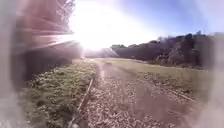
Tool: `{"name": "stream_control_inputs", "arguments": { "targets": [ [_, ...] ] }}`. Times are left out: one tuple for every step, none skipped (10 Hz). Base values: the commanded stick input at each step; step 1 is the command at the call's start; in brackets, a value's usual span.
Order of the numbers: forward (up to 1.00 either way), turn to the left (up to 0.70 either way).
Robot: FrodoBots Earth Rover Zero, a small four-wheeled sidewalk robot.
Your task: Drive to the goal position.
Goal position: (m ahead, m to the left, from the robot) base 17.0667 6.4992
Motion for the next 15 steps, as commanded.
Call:
{"name": "stream_control_inputs", "arguments": {
  "targets": [
    [0.85,0.0],
    [0.85,0.0],
    [0.85,0.0],
    [0.85,0.0],
    [0.85,0.0],
    [0.85,0.0],
    [0.85,0.0],
    [0.85,0.0],
    [0.85,0.0],
    [0.85,0.0],
    [0.85,0.0],
    [0.85,0.0],
    [0.85,0.0],
    [0.85,0.0],
    [0.85,0.0]
  ]
}}
